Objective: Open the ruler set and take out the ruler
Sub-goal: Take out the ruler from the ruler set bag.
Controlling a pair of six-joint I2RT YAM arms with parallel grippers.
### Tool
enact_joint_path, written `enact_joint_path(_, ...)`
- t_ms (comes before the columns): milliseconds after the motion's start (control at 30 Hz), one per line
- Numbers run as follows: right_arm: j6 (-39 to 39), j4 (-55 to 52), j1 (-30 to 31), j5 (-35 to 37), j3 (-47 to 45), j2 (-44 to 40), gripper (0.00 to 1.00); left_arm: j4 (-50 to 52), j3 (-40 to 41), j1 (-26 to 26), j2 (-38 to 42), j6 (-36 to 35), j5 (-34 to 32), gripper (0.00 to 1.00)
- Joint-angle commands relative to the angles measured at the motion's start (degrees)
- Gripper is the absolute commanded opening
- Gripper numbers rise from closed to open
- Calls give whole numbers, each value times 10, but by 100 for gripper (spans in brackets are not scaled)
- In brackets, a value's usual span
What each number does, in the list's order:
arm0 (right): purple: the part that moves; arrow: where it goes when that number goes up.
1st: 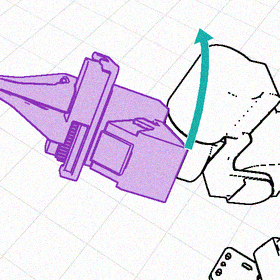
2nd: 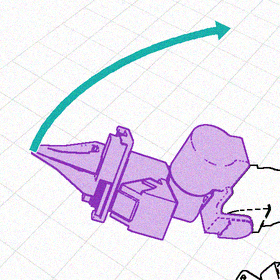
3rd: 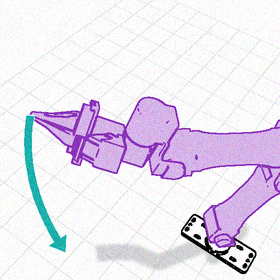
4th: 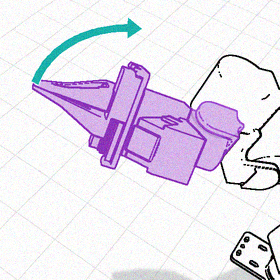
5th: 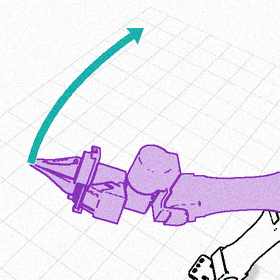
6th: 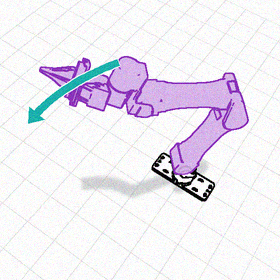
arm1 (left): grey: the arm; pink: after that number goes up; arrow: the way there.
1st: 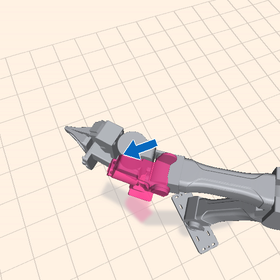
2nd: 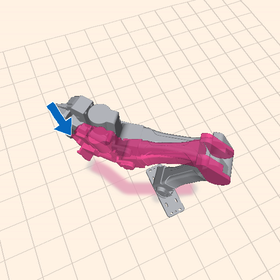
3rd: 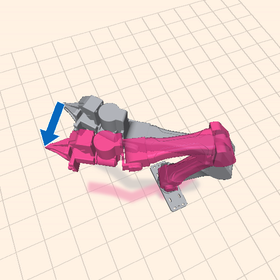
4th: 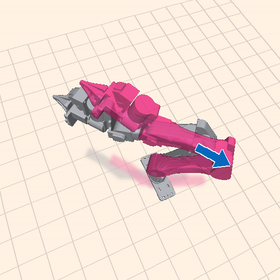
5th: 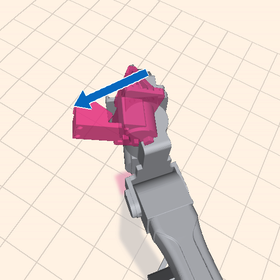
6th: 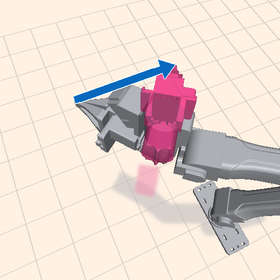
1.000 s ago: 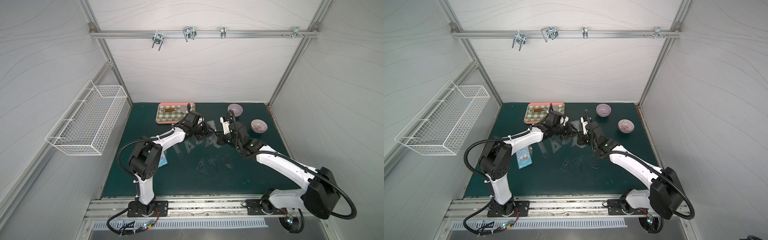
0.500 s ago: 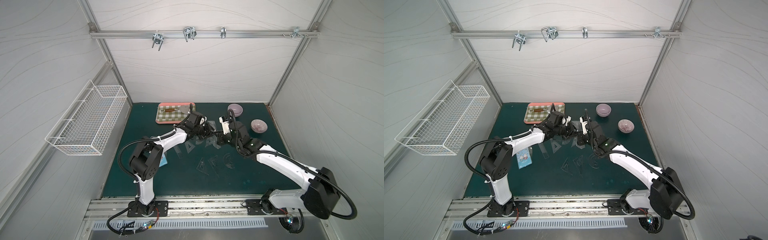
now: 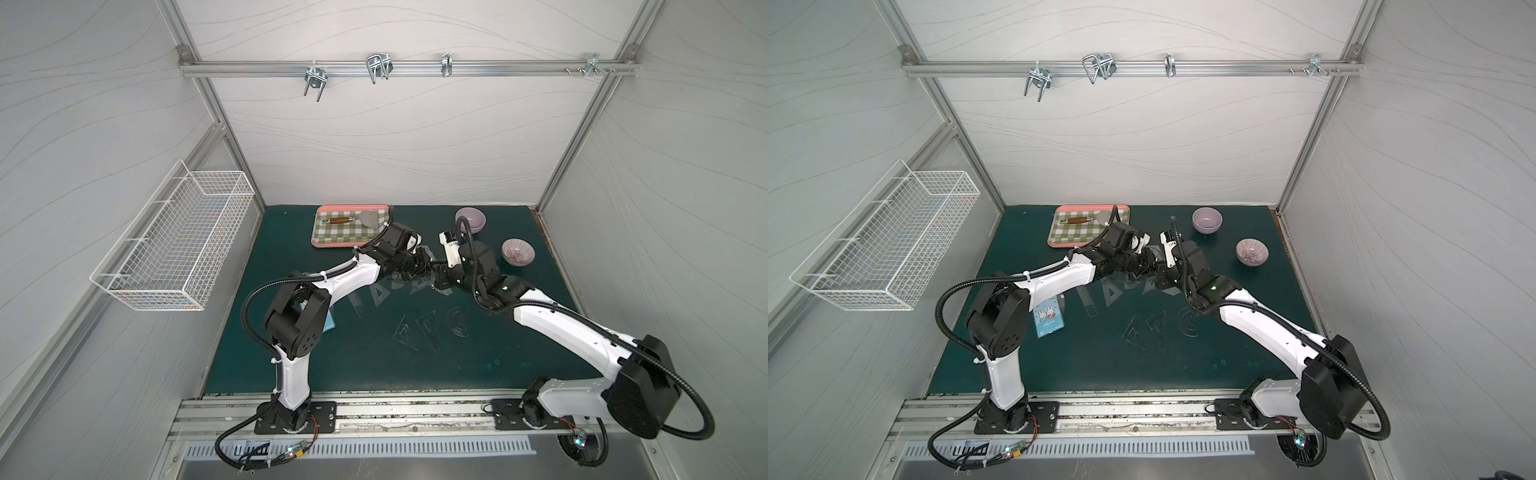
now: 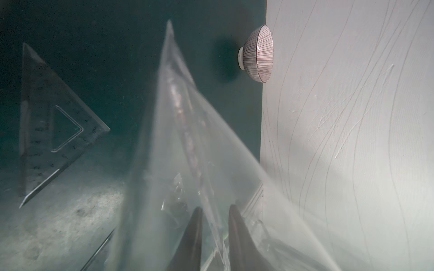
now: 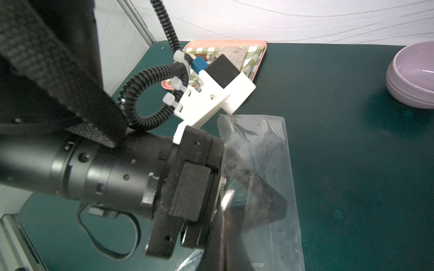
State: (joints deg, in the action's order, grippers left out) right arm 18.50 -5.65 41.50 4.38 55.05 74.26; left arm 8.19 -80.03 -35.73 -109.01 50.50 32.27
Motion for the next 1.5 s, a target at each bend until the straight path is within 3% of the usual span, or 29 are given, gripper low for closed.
enact_joint_path(0,-7,-1,-4,-4,13,-19,0,5,-25,-6,-8,-22,-12,15)
enact_joint_path(333,-13,-18,-8,22,9,-19,0,-9,-22,-5,-1,-21,-16,0)
enact_joint_path(800,-34,-16,-16,114,-23,2,0,-4,-12,-6,34,-28,-23,0)
enact_joint_path(1233,-63,24,-15,88,-62,-13,0,28,-29,2,21,-14,-43,0)
enact_joint_path(1467,-77,50,-15,33,-70,-26,0,32,-34,3,-2,-12,-44,0)
